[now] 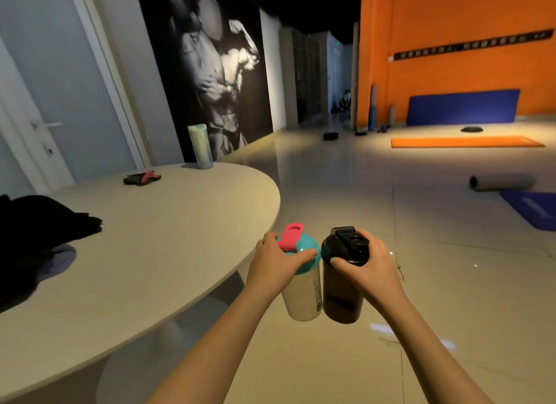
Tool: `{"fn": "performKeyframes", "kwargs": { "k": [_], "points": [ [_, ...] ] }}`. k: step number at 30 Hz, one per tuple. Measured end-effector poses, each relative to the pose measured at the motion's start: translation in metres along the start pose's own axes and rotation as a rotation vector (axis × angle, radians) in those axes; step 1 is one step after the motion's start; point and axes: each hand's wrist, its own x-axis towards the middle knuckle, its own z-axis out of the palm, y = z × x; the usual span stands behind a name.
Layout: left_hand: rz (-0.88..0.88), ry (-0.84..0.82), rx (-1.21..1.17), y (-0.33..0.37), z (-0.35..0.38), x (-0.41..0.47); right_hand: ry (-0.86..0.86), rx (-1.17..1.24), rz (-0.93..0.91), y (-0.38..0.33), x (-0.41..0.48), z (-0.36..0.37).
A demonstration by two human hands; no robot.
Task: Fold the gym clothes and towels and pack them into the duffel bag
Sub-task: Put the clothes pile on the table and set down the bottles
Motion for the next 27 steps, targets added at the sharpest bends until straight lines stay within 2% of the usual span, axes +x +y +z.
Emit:
{"fn": "performKeyframes", "kwargs": {
  "k": [5,11,19,23,27],
  "points": [
    [0.028,0.098,-0.049,0.037,-0.060,0.016,0.004,0.043,-0.107,-0.071,0.015,-0.010],
    [0.006,0.193,-0.082,0.038,-0.143,0.039,-0.107,0.105,-0.202,-0.144,0.033,0.025],
    [-0.211,0.334,0.013,-0.031,-0.219,0.065,-0.296,0.125,-0.252,-0.187,0.032,0.130],
    [-0.256,0.379,0.116,-0.069,-0.245,0.080,-0.396,0.112,-0.207,-0.195,0.032,0.180],
    [-0.271,0.425,0.149,-0.102,-0.256,0.094,-0.422,0.149,-0.187,-0.203,0.033,0.213]
  ]
}}
